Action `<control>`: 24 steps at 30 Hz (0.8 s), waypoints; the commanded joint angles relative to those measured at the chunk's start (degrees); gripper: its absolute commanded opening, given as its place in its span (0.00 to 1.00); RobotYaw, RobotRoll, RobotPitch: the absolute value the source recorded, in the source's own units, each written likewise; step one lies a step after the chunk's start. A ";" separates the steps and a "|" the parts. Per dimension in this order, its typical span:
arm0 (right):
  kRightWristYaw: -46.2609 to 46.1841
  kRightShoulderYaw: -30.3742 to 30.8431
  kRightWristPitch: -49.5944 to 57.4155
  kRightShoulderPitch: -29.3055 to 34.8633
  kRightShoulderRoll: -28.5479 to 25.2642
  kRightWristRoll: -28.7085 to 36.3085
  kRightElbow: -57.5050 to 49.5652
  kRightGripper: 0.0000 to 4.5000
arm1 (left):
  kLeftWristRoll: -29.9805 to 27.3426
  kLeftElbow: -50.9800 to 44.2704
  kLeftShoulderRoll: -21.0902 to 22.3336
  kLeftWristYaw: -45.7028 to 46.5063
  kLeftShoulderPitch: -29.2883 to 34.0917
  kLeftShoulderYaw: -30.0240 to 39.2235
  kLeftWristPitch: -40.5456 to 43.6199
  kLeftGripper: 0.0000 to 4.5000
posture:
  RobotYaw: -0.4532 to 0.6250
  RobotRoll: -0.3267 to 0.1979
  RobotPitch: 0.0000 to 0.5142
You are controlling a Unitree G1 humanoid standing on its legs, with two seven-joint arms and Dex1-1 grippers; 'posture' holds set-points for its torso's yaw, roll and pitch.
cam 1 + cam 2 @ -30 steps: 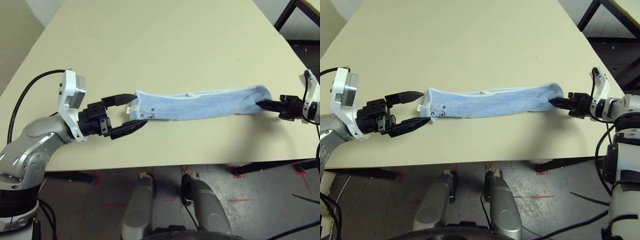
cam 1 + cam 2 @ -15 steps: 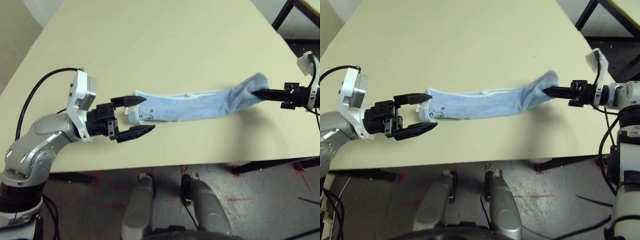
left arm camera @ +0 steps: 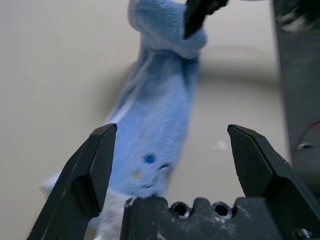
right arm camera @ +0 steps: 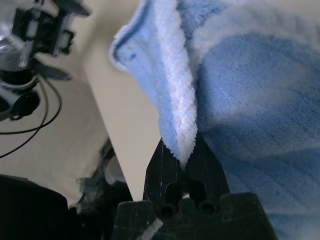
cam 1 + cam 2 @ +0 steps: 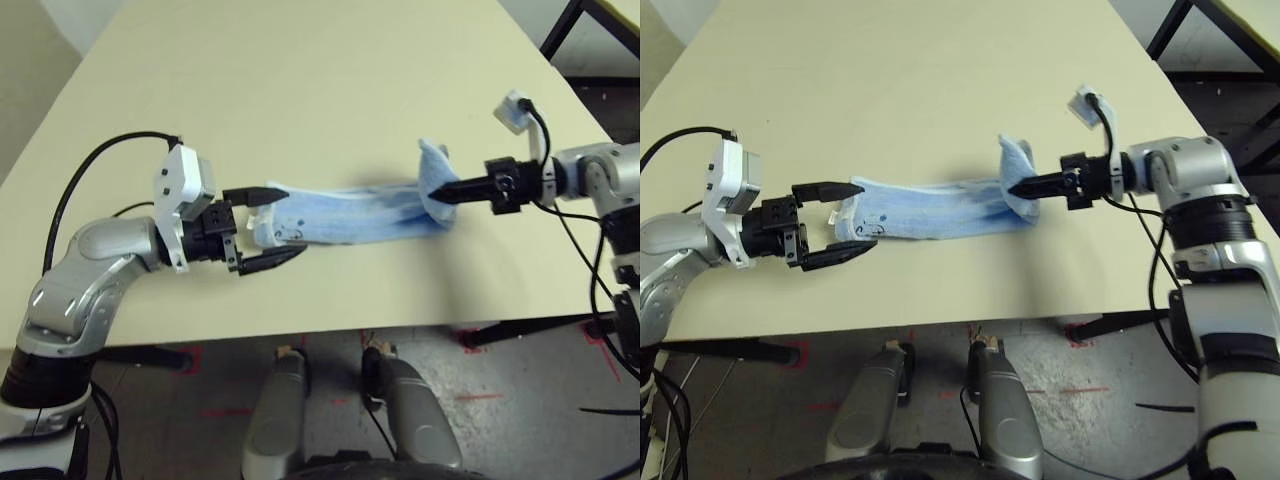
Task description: Fold the towel and set it aside.
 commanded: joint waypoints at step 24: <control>3.56 -4.33 -15.21 -7.14 -2.21 2.56 12.01 0.99 | 2.97 1.77 -2.85 0.47 -3.11 -2.10 -0.65 1.00 | 0.59 0.62 0.30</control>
